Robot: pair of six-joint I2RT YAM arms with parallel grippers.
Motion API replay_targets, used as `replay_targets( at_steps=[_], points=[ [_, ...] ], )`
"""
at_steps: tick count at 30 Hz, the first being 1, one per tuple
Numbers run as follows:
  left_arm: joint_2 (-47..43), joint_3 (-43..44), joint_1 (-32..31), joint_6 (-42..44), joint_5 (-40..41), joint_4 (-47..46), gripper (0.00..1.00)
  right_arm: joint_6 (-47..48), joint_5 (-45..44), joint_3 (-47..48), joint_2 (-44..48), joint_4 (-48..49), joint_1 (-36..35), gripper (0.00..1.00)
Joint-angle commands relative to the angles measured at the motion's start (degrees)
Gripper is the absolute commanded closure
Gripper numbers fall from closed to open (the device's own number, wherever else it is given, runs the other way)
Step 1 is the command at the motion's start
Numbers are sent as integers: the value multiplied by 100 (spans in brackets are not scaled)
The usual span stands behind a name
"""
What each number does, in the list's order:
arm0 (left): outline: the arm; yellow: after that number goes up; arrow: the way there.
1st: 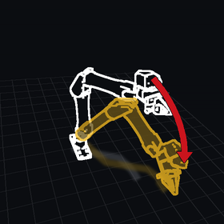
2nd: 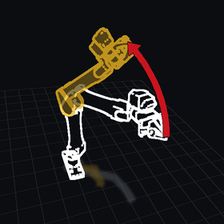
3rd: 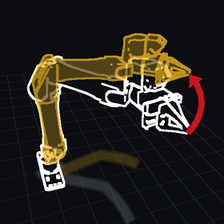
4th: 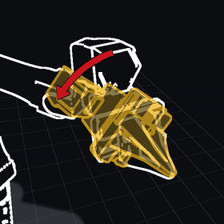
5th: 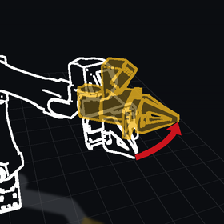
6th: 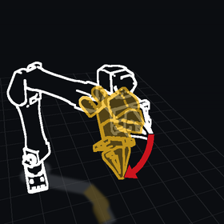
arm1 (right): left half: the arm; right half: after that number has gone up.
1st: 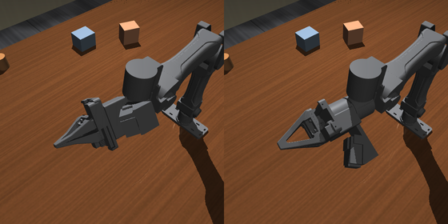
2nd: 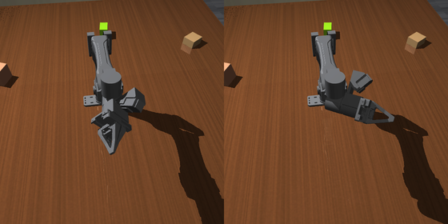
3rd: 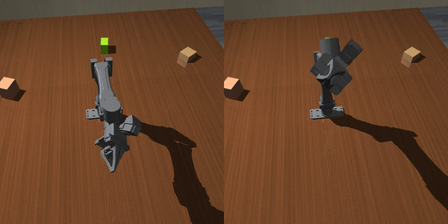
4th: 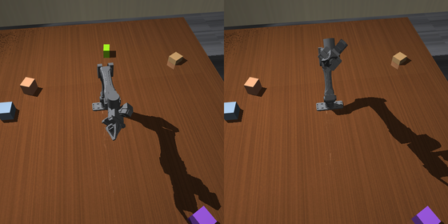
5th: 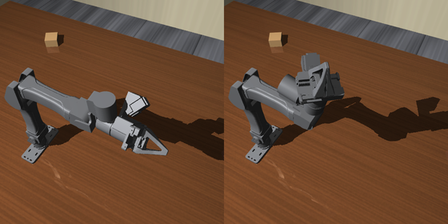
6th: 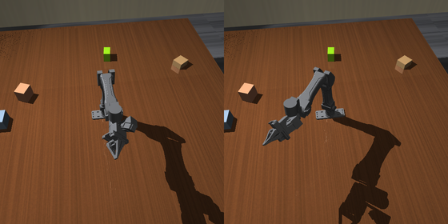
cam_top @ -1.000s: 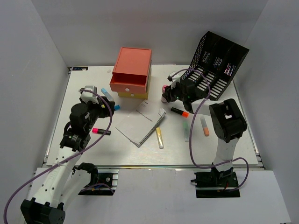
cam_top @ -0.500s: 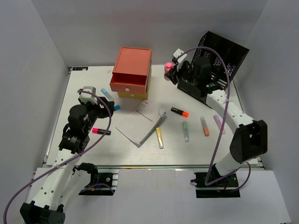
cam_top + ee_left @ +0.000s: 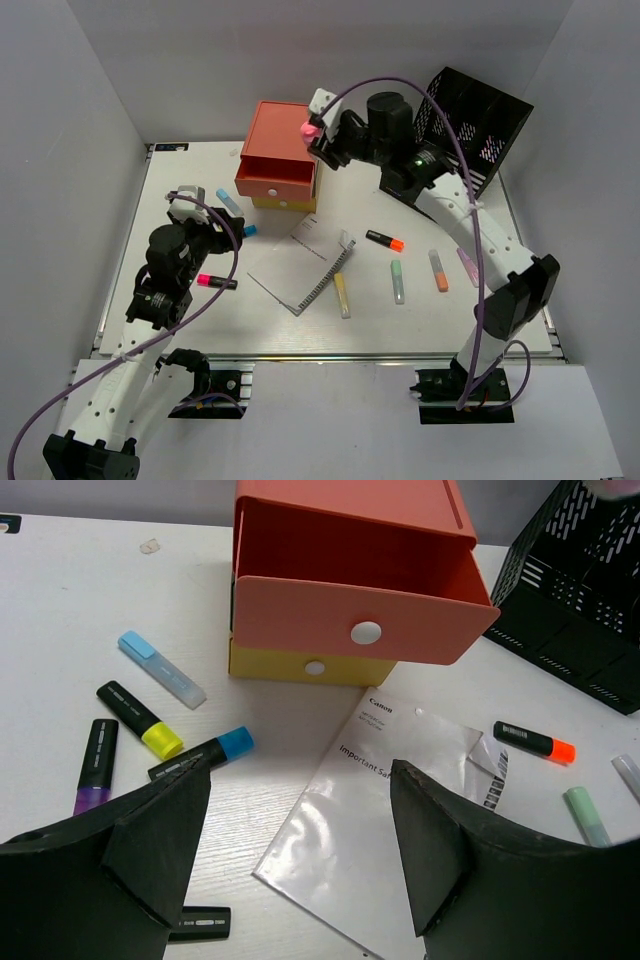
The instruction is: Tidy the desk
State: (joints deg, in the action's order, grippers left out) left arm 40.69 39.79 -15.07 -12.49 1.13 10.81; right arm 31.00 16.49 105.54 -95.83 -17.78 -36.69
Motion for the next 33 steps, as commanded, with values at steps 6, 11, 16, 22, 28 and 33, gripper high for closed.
replay_targets(
  at_steps=[6,11,16,22,28,33],
  points=[
    [80,-50,22,45,90,18,18,494,-1244,696,-567,-349,-619,100],
    [71,-59,22,45,90,9,18,643,-1973,767,-901,-279,-963,100],
    [106,-50,22,54,72,0,18,705,-2387,836,-1086,-76,-1174,100],
    [97,-59,22,45,54,0,18,872,-2888,1092,-1473,-120,-1332,100],
    [71,-59,22,45,63,0,18,907,-3284,1372,-1877,-129,-1420,100],
    [53,-59,22,45,54,-9,18,837,-3451,1637,-2071,-138,-1482,100]
  ],
)
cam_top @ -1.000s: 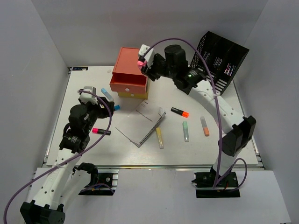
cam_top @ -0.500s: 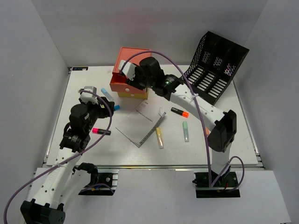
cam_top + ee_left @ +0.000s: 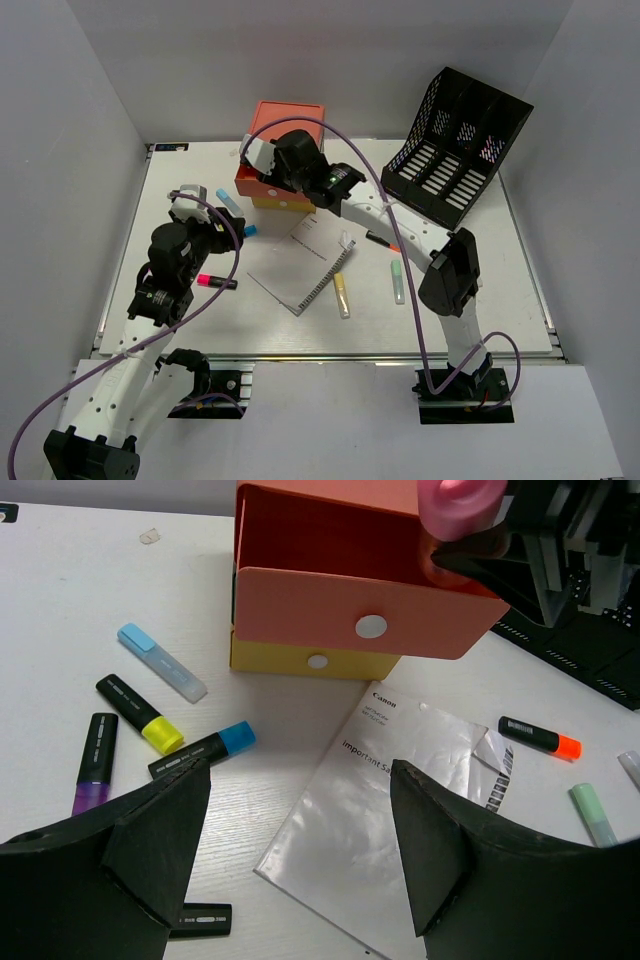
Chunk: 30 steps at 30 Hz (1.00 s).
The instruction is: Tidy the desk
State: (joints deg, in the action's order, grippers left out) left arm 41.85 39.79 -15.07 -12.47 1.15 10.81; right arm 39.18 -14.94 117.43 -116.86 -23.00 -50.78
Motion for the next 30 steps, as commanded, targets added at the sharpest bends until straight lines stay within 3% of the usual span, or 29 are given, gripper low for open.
replay_targets(
  at_steps=[1,6,7,8,10,18,24,30],
  points=[
    [-62,-59,22,52,61,0,18,-41,-334,465,-12,411,-89,100],
    [-89,-59,22,52,87,-8,18,-112,-466,474,-91,490,-116,100],
    [-98,-59,22,43,87,0,18,-103,-466,465,-100,481,-133,96],
    [-89,-59,22,43,87,0,18,-121,-457,457,-100,481,-116,79],
    [-106,-59,22,43,87,0,18,-121,-449,448,-92,490,-125,64],
    [-89,-77,22,34,105,-8,18,-121,-396,439,-153,534,-116,39],
    [-71,-77,22,25,105,-9,18,-191,-282,465,-144,516,-133,29],
    [-62,-85,22,25,105,-9,18,-533,245,474,137,569,-98,34]
  ],
)
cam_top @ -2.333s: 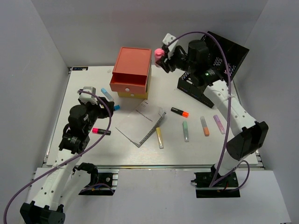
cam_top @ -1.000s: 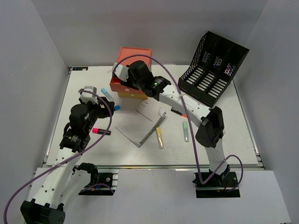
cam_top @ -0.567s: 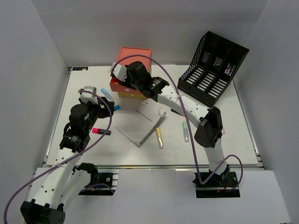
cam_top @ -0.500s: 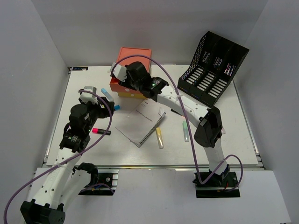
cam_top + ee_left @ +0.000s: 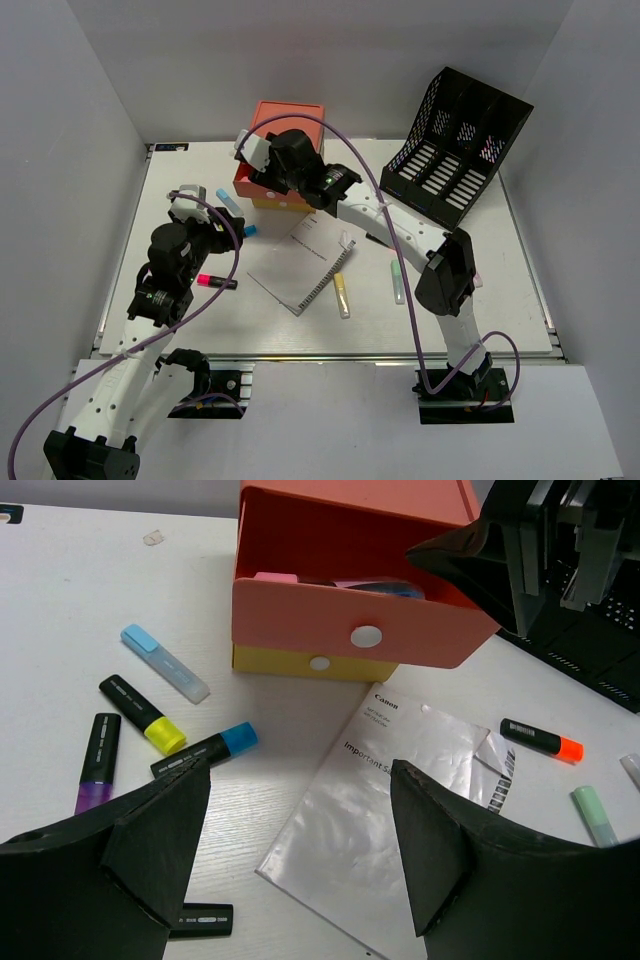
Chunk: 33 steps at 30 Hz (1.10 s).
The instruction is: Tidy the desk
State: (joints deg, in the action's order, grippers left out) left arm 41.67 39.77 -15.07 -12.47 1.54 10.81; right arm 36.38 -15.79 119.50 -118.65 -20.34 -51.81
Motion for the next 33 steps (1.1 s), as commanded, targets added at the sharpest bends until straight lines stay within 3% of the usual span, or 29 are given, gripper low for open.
replay_targets(
  at_steps=[1,2,3,5,6,9,10,12,15,18,24,33],
  points=[
    [-54,-83,22,34,66,-9,18,-446,566,284,351,285,4,36],
    [-62,-83,22,34,66,-17,18,-561,734,284,473,259,31,41],
    [-63,-83,22,25,57,-9,18,-684,892,267,527,215,92,57],
    [-97,-92,22,34,31,-52,21,-1097,1489,127,763,118,145,78],
    [-106,-127,22,43,-83,-87,35,-1237,1909,48,878,100,267,99],
    [-45,-197,22,-27,-354,-245,73,-1914,2901,-558,1431,82,626,100],
    [7,-206,22,-123,-582,-350,90,-2107,3124,-751,1754,83,750,100],
    [332,-215,22,-290,-830,-465,100,-2696,3764,-1375,2063,12,1162,100],
    [1006,-49,22,-843,-1190,-702,100,-3241,4520,-2761,2871,240,1647,100],
    [1683,171,-49,-1870,-883,-563,100,-3436,5110,-4186,3855,495,2227,100],
    [2354,497,-49,-3856,-453,-465,99,-3585,5069,-5900,5789,881,2956,100],
    [3075,1138,-49,-4896,101,-237,82,-3806,5446,-6589,5739,1287,3836,100]
  ],
)
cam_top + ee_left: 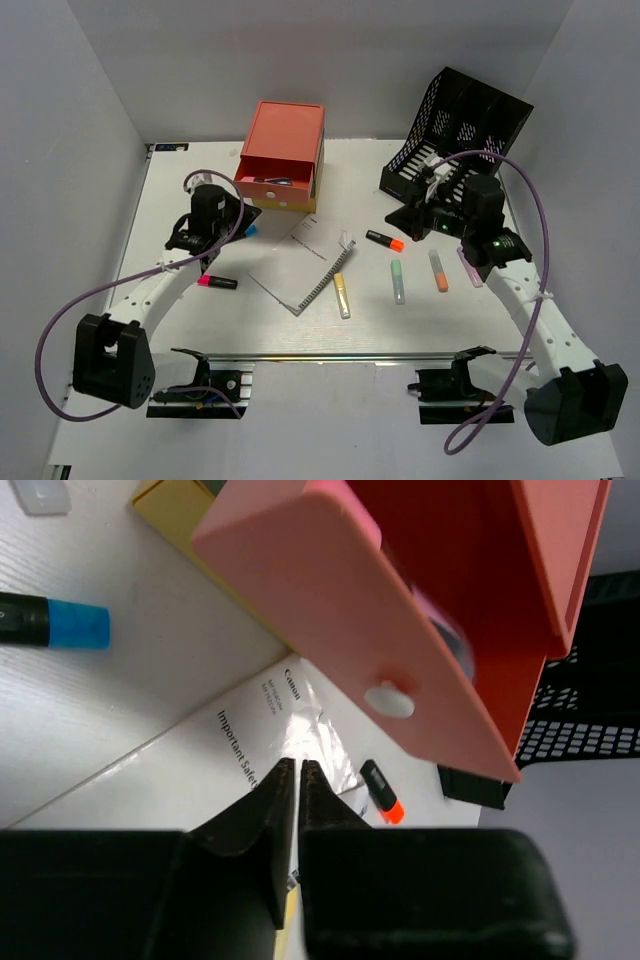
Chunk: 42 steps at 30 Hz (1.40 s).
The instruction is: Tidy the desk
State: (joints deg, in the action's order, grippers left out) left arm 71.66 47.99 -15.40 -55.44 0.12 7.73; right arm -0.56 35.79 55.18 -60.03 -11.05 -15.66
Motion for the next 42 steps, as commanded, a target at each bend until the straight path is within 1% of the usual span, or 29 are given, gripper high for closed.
replay_targets(
  at_steps=[1,3,6,9,10,11,16,17,19,20,22,23,26,31,35,42],
  points=[
    [120,360,-16,-652,243,54,80,-76,306,-174,-123,297,300,100],
    [260,465,-16,-722,225,27,77,-41,314,-288,-1,357,414,100],
    [480,597,-16,-819,199,-34,76,-6,341,-516,210,463,467,100],
    [700,711,-16,-828,208,-140,72,29,358,-701,360,569,537,100],
    [753,738,-16,-828,225,-166,69,29,350,-719,352,569,529,100],
    [805,773,-16,-828,225,-184,68,195,350,-728,343,543,564,100],
    [1218,1046,-16,-828,225,-245,64,275,429,-754,316,499,669,100],
    [1262,1081,-16,-819,234,-254,59,293,420,-763,316,507,670,100],
    [1368,1169,-16,-819,269,-237,53,310,446,-763,325,499,705,100],
    [1394,1186,36,-802,278,-271,48,328,499,-780,317,498,696,100],
    [1465,1256,37,-802,278,-280,45,337,586,-772,273,490,722,100],
    [1491,1292,37,-793,287,-272,41,337,604,-772,229,472,714,100],
    [1640,1441,37,-775,269,-289,37,372,622,-745,176,437,722,100],
    [1895,1713,37,-749,260,-307,34,433,569,-754,158,428,731,100],
    [2194,1994,89,-705,269,-289,33,460,552,-763,141,419,749,100],
    [2405,2153,90,-705,260,-412,32,495,534,-763,123,419,793,100]
  ],
)
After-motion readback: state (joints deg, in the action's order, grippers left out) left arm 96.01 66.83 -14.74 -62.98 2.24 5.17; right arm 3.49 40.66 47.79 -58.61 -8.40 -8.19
